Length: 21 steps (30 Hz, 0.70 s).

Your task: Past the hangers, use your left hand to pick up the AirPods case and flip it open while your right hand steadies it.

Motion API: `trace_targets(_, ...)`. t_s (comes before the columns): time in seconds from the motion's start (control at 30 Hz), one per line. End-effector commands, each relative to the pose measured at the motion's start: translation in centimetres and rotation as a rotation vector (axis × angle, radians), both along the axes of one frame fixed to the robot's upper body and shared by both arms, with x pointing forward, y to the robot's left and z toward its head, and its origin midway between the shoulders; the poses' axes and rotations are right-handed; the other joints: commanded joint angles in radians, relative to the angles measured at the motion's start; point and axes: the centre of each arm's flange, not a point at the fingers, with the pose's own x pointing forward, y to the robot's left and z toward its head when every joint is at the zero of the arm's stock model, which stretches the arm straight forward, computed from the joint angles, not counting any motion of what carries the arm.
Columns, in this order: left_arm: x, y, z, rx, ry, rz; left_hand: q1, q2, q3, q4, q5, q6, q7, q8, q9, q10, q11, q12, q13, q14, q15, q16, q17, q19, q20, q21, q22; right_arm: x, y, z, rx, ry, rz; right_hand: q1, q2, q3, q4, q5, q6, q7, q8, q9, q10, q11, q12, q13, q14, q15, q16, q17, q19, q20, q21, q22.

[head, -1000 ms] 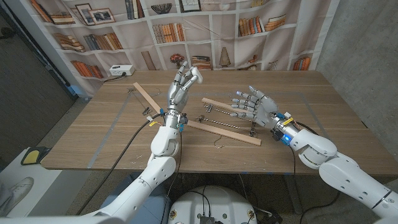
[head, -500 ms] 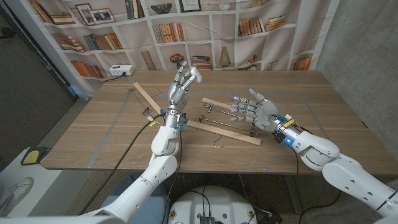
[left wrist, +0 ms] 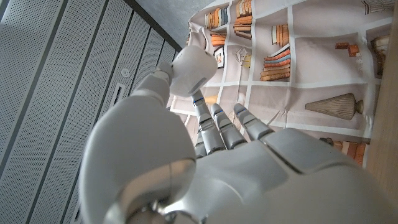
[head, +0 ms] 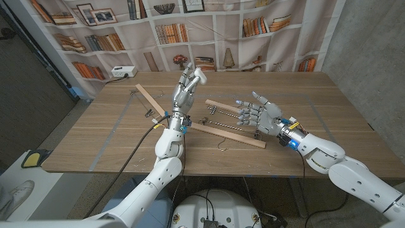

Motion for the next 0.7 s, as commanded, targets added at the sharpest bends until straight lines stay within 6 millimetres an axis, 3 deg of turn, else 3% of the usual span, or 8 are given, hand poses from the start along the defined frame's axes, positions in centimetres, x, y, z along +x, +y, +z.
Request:
trace_targets(0.03,0.1,-0.8,0.1,-0.005,-0.005,-0.090,0.006,0.008,-0.003,0.003,0.004,0.002,-0.006,-0.004,0.002,0.131,-0.125,0.002,0.194,0.002,-0.005,0.003,0.002,0.001,0.002,0.000,0.003,0.3,0.8,0.1,0.015,0.019,0.057,0.024,-0.001,-0.009,-0.001,0.000,0.023,0.000,-0.002,0.007,0.061,-0.028,0.095,0.076,0.062,-0.032,0.069,0.088,0.018,-0.019,0.057,0.050)
trace_targets(0.2,0.4,-1.1,0.2,-0.004,-0.009,-0.118,0.010,0.014,-0.002,0.002,0.005,0.002,-0.008,-0.005,0.002,0.131,-0.125,0.001,0.195,0.001,-0.001,0.003,0.002,0.000,0.004,0.000,0.003,0.4,1.3,-0.1,0.030,0.036,0.087,0.041,-0.003,-0.006,-0.003,0.001,0.044,0.003,-0.001,0.008,0.096,-0.053,0.176,0.149,0.111,-0.063,0.121,0.167,0.040,-0.040,0.123,0.110)
trace_targets(0.3,0.6,-1.2,0.2,-0.005,-0.010,-0.132,0.012,0.014,-0.002,0.002,0.006,0.003,-0.010,-0.004,0.002,0.131,-0.125,0.000,0.196,0.002,-0.003,0.003,0.002,0.000,0.005,0.000,0.003,0.5,1.7,-0.2,0.036,0.049,0.109,0.060,-0.009,-0.005,-0.006,0.001,0.058,0.003,-0.002,0.009,0.112,-0.061,0.220,0.189,0.156,-0.095,0.190,0.260,0.060,-0.063,0.187,0.172)
trace_targets(0.37,0.8,-1.3,0.2,-0.006,-0.014,-0.156,0.012,0.014,-0.003,0.002,0.006,0.004,-0.011,-0.004,0.002,0.131,-0.125,0.000,0.196,0.002,-0.003,0.003,0.002,0.000,0.005,0.000,0.003,0.6,2.0,-0.3,0.044,0.056,0.125,0.066,-0.010,-0.001,-0.003,0.001,0.074,0.003,-0.001,0.009,0.152,-0.081,0.250,0.202,0.201,-0.116,0.241,0.334,0.077,-0.095,0.241,0.225)
trace_targets(0.4,0.8,-1.4,0.2,-0.009,-0.015,-0.159,0.013,0.015,-0.003,0.002,0.007,0.005,-0.012,-0.004,0.002,0.132,-0.125,-0.001,0.197,0.001,-0.003,0.003,0.002,-0.001,0.005,0.000,0.003,0.6,2.2,-0.3,0.049,0.063,0.127,0.068,-0.007,0.003,-0.001,0.002,0.081,0.002,-0.001,0.009,0.166,-0.089,0.256,0.197,0.214,-0.122,0.256,0.364,0.078,-0.098,0.262,0.248)
trace_targets(0.5,1.2,-1.5,0.1,-0.006,-0.014,-0.154,0.013,0.015,-0.003,0.002,0.007,0.008,-0.014,-0.002,0.002,0.133,-0.125,-0.001,0.197,0.002,-0.002,0.002,0.002,-0.002,0.004,-0.001,0.003,0.6,2.7,-0.4,0.058,0.072,0.141,0.077,-0.010,0.015,-0.002,0.003,0.105,0.002,0.000,0.007,0.223,-0.121,0.294,0.212,0.246,-0.123,0.303,0.459,0.101,-0.129,0.329,0.310)
trace_targets(0.7,1.9,-1.7,-0.3,-0.015,-0.002,-0.177,0.012,0.014,-0.005,0.003,0.008,0.009,-0.015,-0.002,0.002,0.133,-0.125,-0.002,0.198,0.001,-0.004,0.002,0.002,-0.003,0.005,-0.001,0.003,0.7,3.4,-0.5,0.083,0.081,0.144,0.084,-0.007,0.026,-0.001,0.003,0.141,-0.004,0.006,0.007,0.272,-0.148,0.321,0.216,0.285,-0.123,0.346,0.534,0.126,-0.155,0.358,0.317)
